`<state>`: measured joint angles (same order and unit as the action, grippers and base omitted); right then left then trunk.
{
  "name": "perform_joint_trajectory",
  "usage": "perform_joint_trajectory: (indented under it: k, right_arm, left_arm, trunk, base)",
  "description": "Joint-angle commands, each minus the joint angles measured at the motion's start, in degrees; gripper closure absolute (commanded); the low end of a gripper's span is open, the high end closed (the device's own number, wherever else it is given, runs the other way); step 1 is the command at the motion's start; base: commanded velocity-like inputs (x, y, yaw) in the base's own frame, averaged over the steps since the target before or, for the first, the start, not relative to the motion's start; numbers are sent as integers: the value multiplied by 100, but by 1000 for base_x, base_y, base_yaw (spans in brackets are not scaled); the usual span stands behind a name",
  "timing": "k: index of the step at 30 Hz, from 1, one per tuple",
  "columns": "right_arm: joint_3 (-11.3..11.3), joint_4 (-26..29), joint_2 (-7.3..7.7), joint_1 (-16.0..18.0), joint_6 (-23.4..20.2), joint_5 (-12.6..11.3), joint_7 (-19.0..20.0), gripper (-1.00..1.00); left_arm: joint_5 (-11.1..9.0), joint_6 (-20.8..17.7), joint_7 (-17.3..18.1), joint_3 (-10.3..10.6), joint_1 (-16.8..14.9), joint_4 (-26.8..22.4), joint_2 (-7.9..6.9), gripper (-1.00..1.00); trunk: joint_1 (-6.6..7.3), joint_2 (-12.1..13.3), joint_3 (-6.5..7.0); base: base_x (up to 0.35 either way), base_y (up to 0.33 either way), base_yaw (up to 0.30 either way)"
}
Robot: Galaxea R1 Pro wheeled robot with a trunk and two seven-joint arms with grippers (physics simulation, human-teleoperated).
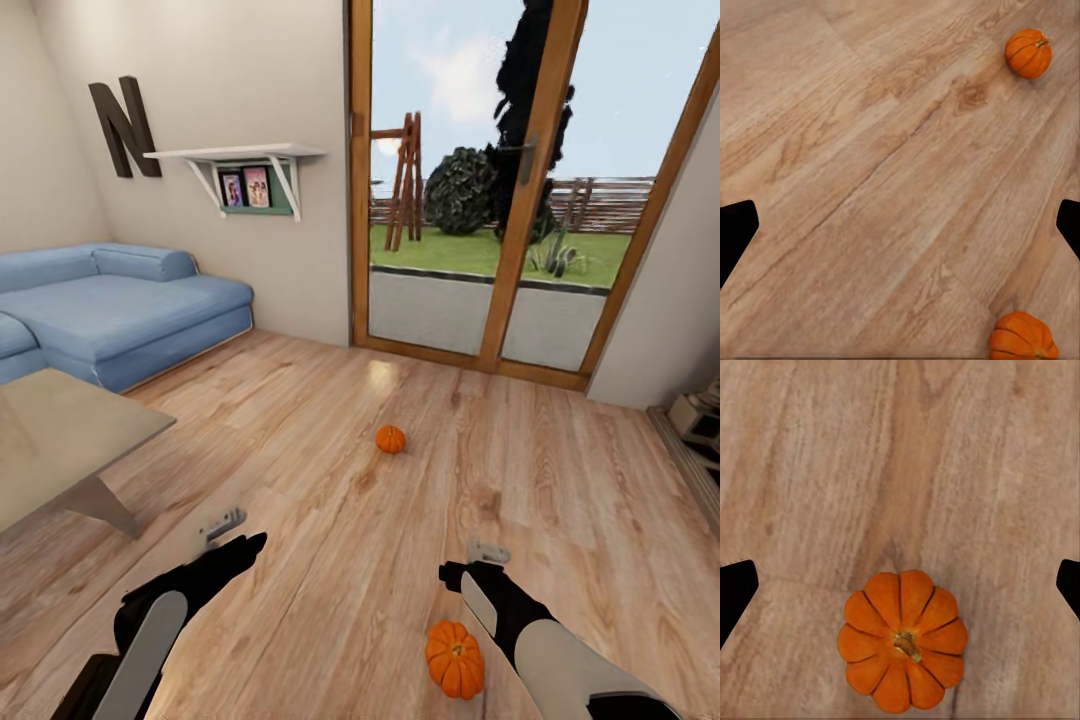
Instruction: Place each of the two pumpkins and all three candles from the living room inside a cabinet in the living room (use any cabinet), then make sure every cabinet is closed, and position the cauldron so it is next to a table in the living room.
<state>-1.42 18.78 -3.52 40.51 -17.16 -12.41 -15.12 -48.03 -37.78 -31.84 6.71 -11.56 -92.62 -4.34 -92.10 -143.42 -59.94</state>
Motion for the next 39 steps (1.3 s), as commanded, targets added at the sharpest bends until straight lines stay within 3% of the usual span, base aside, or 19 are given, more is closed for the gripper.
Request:
perform_joint_trajectory:
  k: [1, 17, 21, 22, 25, 39]
  right_arm:
    - [-16, 12, 0, 1, -25, -46, -35, -100]
    - [-25, 11, 0, 3, -24, -34, -35, -100]
    - [-91, 30, -24, 126, -584, -35, -22, -100]
    - [-102, -97, -32, 755, -1797, -44, -53, -100]
    - [-104, -221, -30, 1048, -2298, -50, -39, -100]
    - [-87, -287, -39, 1109, -1927, -60, 4, -100]
  left_arm:
    - [-58, -1, -59, 8, -1, -12, -5, -100]
    - [-58, -1, -68, 11, 5, -20, -6, -100]
    - [-58, -1, -74, -1, 5, -20, -6, -100]
    - [-58, 2, -80, 5, 5, -16, -6, -100]
    - [-58, 6, -84, 0, 5, -12, -6, -100]
    - [-58, 7, -85, -3, 5, -11, -6, -100]
  trunk:
    - [-1, -4, -28]
    - [-42, -26, -383]
    - [-53, -31, -471]
    - [-55, -32, -494]
    - [-63, -36, -560]
    - [-99, -55, -870]
  base:
    - [0, 0, 0]
    - [0, 0, 0]
    - [0, 0, 0]
    - [0, 0, 0]
    - [0, 0, 0]
    - [0, 0, 0]
